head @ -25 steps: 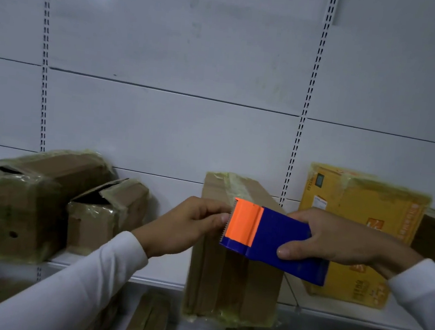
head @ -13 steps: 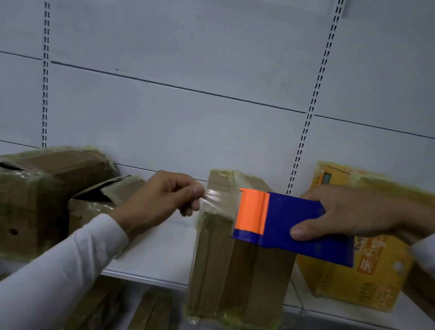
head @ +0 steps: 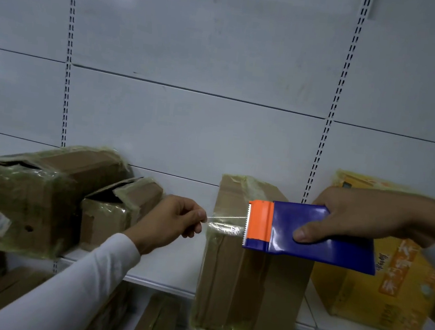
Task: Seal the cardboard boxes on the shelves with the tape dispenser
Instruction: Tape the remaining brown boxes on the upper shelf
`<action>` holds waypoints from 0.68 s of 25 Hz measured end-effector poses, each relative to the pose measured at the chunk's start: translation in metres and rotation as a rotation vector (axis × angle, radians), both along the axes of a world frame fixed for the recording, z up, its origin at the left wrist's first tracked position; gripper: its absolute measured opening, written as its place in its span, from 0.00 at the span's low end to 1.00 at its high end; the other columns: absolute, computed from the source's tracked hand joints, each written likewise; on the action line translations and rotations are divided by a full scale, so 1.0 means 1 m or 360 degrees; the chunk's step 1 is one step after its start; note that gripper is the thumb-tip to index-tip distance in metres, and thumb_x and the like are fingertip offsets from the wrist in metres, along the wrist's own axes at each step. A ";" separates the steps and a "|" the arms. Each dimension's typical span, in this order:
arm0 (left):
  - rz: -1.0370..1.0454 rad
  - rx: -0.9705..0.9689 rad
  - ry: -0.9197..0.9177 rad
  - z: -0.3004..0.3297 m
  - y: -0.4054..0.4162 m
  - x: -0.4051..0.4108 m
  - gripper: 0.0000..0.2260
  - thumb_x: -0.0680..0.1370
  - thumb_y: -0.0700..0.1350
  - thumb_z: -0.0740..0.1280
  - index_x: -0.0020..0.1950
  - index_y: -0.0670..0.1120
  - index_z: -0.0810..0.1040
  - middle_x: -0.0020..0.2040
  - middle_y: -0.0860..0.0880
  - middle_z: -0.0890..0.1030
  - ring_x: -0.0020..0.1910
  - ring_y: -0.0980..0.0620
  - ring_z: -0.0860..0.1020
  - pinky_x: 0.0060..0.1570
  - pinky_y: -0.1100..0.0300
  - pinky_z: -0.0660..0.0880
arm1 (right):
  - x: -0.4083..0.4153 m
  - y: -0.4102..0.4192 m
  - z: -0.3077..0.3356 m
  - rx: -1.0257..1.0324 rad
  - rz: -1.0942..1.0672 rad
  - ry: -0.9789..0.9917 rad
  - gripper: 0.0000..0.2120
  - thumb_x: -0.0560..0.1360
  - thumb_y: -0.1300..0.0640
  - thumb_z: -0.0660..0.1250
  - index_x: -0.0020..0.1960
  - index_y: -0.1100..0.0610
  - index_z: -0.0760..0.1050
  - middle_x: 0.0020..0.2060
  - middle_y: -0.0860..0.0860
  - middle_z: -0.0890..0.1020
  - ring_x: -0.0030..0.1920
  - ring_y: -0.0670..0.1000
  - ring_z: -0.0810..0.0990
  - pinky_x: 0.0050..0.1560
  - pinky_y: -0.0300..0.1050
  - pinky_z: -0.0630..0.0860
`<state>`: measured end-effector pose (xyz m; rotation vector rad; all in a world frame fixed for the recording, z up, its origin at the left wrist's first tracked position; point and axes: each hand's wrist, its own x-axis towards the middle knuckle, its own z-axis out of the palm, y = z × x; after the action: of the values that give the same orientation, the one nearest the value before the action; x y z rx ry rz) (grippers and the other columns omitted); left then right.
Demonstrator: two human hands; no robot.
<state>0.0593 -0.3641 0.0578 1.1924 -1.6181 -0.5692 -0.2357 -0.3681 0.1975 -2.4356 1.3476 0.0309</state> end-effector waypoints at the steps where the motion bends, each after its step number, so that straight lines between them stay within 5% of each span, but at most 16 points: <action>1: 0.0030 0.0008 -0.0036 -0.004 -0.004 -0.003 0.09 0.79 0.43 0.64 0.44 0.40 0.81 0.32 0.48 0.81 0.30 0.54 0.77 0.33 0.61 0.75 | 0.002 -0.001 -0.001 0.0011 -0.0018 0.0012 0.23 0.65 0.34 0.69 0.46 0.53 0.79 0.36 0.47 0.86 0.33 0.44 0.83 0.34 0.34 0.75; 5: 0.0372 0.0128 -0.0327 -0.024 -0.017 0.001 0.15 0.74 0.54 0.69 0.40 0.43 0.78 0.31 0.49 0.80 0.27 0.58 0.77 0.30 0.62 0.76 | 0.003 -0.002 -0.004 -0.0005 -0.0123 0.0061 0.29 0.61 0.32 0.68 0.48 0.55 0.79 0.37 0.50 0.86 0.32 0.44 0.82 0.33 0.33 0.74; 7: 0.0552 -0.0199 -0.0268 -0.030 -0.018 0.002 0.14 0.75 0.57 0.65 0.40 0.46 0.78 0.32 0.50 0.79 0.29 0.56 0.77 0.35 0.57 0.78 | 0.001 -0.002 -0.004 -0.0012 -0.0146 0.0052 0.32 0.60 0.31 0.68 0.49 0.57 0.80 0.40 0.53 0.86 0.34 0.45 0.83 0.34 0.35 0.75; 10: 0.0158 -0.0818 -0.0298 -0.026 -0.017 -0.008 0.16 0.77 0.61 0.61 0.55 0.53 0.79 0.37 0.58 0.79 0.36 0.57 0.78 0.37 0.69 0.75 | 0.001 -0.003 -0.006 0.0009 -0.0141 0.0019 0.35 0.58 0.30 0.68 0.50 0.57 0.80 0.42 0.54 0.86 0.36 0.48 0.84 0.36 0.37 0.76; 13: -0.0010 -0.0775 -0.0677 -0.022 -0.027 -0.022 0.20 0.77 0.61 0.62 0.63 0.52 0.76 0.41 0.65 0.74 0.44 0.63 0.76 0.42 0.75 0.70 | 0.005 -0.002 -0.006 0.0001 -0.0170 0.0055 0.36 0.57 0.29 0.67 0.51 0.57 0.80 0.42 0.54 0.86 0.35 0.47 0.83 0.35 0.36 0.76; 17: 0.0082 -0.0795 -0.0633 -0.023 -0.032 -0.023 0.16 0.76 0.54 0.65 0.61 0.49 0.78 0.41 0.62 0.72 0.40 0.61 0.74 0.41 0.72 0.68 | 0.007 -0.001 -0.011 -0.0027 -0.0188 0.0080 0.31 0.60 0.30 0.68 0.50 0.55 0.79 0.41 0.54 0.86 0.35 0.46 0.83 0.38 0.38 0.76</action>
<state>0.0365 -0.3965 0.0351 0.9987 -1.9072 0.1226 -0.2285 -0.3694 0.1867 -2.3788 1.5174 0.0517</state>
